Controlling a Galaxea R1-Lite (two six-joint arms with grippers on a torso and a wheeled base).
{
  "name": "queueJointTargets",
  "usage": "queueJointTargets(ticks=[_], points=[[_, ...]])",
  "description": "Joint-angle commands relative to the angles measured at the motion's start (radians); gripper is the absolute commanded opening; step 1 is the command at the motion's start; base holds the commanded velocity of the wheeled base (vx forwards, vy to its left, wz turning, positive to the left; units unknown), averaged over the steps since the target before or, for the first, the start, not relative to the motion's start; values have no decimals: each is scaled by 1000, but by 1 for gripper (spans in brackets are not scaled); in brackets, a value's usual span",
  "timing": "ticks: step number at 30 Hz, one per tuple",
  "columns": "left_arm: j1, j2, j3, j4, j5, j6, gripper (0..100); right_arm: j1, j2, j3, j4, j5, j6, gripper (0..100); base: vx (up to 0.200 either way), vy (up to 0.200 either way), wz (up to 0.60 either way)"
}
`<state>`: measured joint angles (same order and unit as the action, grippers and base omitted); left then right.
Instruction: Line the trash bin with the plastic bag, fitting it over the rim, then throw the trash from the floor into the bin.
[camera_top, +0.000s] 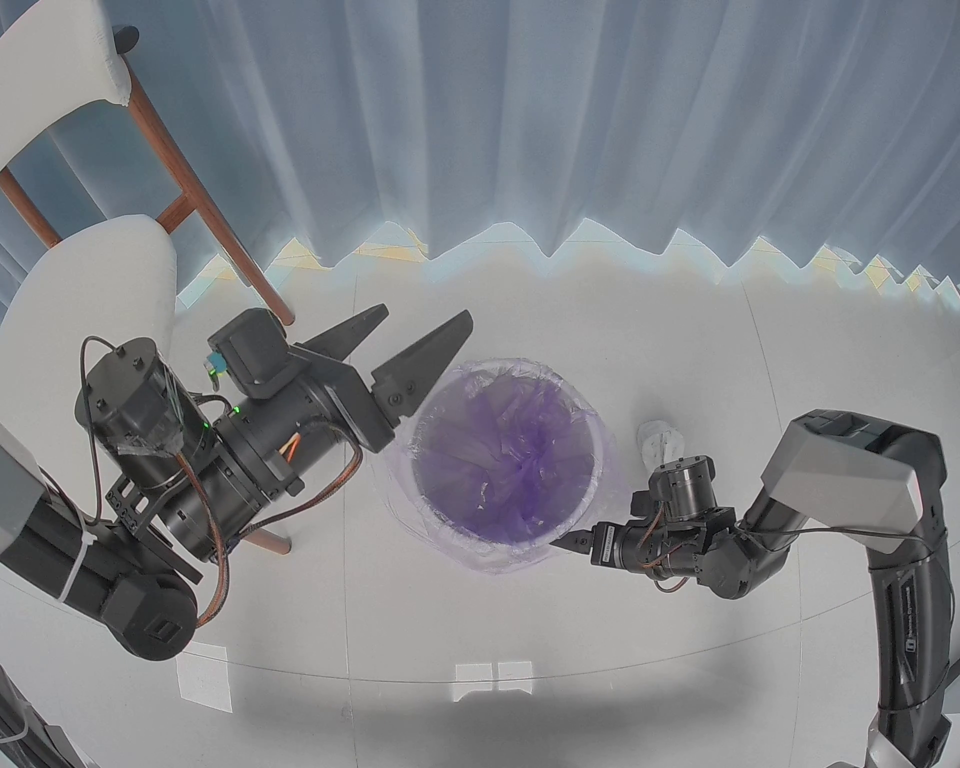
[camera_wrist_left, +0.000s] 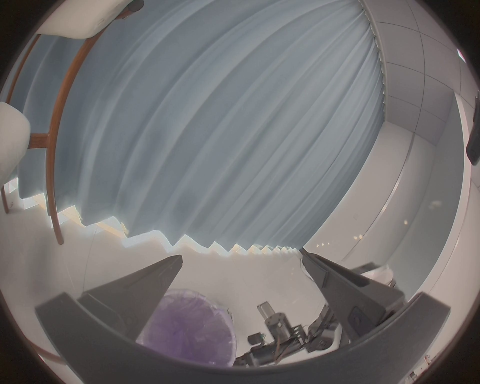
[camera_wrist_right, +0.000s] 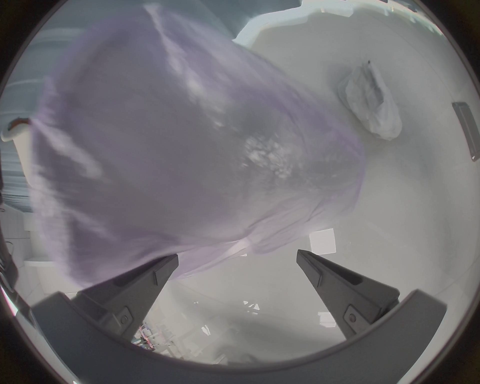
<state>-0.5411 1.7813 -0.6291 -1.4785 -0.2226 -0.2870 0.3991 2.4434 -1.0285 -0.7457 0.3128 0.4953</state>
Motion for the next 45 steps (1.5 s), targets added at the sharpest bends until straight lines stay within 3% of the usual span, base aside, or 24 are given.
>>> queueJointTargets(ticks=[1,10,17,25,29,36,41,45], points=[[-17,21,57,7,9,40,100,29,-230,176,-6,58,45,100,0,0,0],[-19,198,23,6,19,52,100,84,-419,295,-6,97,62,100,0,0,0],[-7,322,-4,23,17,-23,100,81,-627,335,-1,213,123,100,0,0,0],[15,460,-46,73,20,-29,100,9,-771,323,5,272,175,100,0,0,0],[43,544,-80,81,34,-18,100,-65,-807,288,0,310,216,100,0,0,0],[82,636,-107,90,66,35,100,-108,-808,255,-6,319,255,100,0,0,0],[75,644,-93,57,60,75,100,-131,-799,243,-4,321,258,100,0,0,0],[58,645,-119,-57,60,74,100,-129,-787,243,-4,324,256,100,0,0,0]])
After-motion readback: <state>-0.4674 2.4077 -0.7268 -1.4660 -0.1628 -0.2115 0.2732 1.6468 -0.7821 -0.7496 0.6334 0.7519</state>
